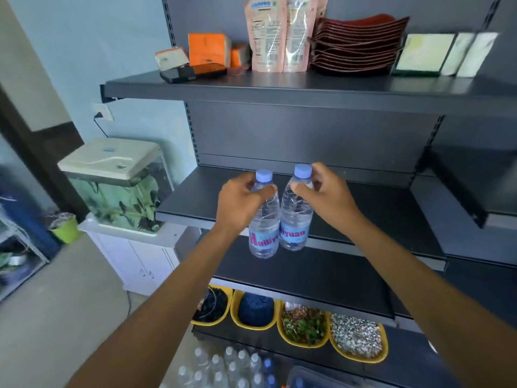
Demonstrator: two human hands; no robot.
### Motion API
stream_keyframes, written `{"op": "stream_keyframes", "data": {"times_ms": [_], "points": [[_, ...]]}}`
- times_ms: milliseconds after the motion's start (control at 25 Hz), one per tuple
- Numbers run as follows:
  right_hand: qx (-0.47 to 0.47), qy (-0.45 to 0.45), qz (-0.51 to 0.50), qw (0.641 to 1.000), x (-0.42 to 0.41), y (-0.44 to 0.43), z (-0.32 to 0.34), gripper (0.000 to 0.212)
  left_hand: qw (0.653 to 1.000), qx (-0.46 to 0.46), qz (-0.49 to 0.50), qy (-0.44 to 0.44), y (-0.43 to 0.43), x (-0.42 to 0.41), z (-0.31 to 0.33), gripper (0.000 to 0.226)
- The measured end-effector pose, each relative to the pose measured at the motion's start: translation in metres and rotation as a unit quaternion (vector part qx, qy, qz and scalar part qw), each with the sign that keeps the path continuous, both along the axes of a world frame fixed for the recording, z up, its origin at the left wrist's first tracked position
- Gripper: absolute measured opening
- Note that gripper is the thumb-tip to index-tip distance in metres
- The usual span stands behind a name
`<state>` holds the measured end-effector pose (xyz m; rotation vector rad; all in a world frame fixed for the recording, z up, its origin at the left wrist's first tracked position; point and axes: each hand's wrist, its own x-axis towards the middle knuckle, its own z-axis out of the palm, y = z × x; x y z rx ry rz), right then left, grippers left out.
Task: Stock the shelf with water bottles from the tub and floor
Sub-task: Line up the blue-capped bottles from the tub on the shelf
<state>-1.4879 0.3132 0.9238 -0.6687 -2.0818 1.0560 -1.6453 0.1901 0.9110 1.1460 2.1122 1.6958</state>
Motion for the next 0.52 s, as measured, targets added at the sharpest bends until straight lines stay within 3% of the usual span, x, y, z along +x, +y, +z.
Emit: {"op": "stream_keyframes", "data": {"times_ms": [240, 520], "points": [[0.049, -0.063, -0.007, 0.997, -0.049, 0.051, -0.025, 0.024, 0.995, -0.069, 0.075, 0.012, 0.057, -0.033, -0.021, 0.021], [0.011, -0.107, -0.021, 0.994, -0.078, 0.098, -0.072, 0.032, 0.987, -0.091, 0.127, 0.026, 0.093, -0.055, -0.048, 0.023]]}}
